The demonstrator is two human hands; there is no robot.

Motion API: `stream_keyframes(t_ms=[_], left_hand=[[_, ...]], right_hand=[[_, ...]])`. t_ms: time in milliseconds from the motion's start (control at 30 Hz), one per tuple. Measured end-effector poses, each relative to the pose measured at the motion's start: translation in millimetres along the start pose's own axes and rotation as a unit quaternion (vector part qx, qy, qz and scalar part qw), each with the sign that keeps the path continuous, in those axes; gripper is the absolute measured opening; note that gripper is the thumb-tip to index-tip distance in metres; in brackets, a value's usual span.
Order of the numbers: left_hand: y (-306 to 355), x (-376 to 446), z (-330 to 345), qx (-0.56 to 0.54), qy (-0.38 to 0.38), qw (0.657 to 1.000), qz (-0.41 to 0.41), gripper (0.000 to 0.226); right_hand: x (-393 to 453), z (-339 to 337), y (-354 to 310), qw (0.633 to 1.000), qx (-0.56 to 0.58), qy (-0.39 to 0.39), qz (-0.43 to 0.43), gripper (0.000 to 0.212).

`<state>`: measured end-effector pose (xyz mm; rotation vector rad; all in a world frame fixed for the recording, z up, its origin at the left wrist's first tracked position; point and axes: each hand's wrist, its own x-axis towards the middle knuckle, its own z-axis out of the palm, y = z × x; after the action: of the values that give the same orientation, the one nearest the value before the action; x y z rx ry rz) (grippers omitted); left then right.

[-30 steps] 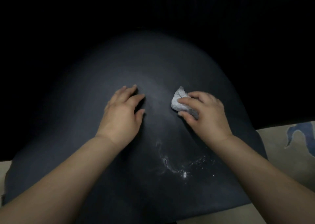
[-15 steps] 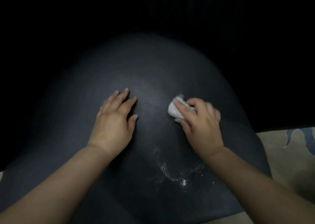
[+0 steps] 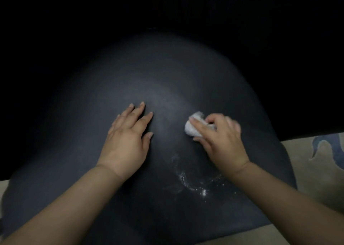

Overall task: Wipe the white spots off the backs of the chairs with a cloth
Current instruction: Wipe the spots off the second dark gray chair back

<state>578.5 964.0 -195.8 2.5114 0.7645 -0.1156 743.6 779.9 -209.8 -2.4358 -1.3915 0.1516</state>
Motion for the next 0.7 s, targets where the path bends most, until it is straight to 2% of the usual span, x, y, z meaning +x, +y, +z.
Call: stream_keyframes(t_ms=[33,133,167,200,300,400,467,567,633,700], left_hand=[[-1.1,-3.6,-0.1,0.003,-0.001,1.000,0.001,0.052],[-6.6,-15.2,0.7,0.009,-0.007,1.000,-0.004,0.054],[-8.5,-18.7,1.0,0.010,-0.006,1.000,-0.007,0.054],[-9.6,-21.8,1.5,0.010,-0.004,1.000,-0.010,0.055],[-11.7,-30.4,2.8,0.005,0.002,1.000,-0.020,0.055],[-15.5,-42.9,2.9,0.002,0.003,1.000,-0.018,0.054],[-18.6,-52.3,3.1,0.003,0.002,1.000,-0.015,0.053],[-24.2,-66.2,5.1,-0.002,0.019,1.000,-0.023,0.051],[-27.4,-73.1,7.6,-0.002,0.034,0.999,-0.031,0.050],[-31.4,-77.1,9.1,-0.003,0.048,0.998,-0.044,0.050]], right_hand=[[7.4,-1.6,7.9,0.999,-0.011,0.016,0.029,0.047],[50.0,6.9,9.0,0.980,-0.006,0.071,0.188,0.043],[59.7,12.9,-2.5,0.975,0.005,0.074,0.209,0.043],[61.9,19.1,-18.3,0.978,0.015,0.070,0.198,0.044],[22.5,29.5,-61.1,0.997,0.052,0.026,0.049,0.046],[-24.8,20.5,-56.4,0.998,0.033,-0.017,-0.047,0.045],[-18.4,13.4,-35.2,1.000,-0.002,0.005,-0.025,0.041],[41.4,17.4,-25.7,0.990,-0.009,0.069,0.124,0.043],[81.5,29.7,-42.4,0.978,0.013,0.079,0.191,0.045],[93.0,44.6,-74.2,0.985,0.025,0.061,0.158,0.045]])
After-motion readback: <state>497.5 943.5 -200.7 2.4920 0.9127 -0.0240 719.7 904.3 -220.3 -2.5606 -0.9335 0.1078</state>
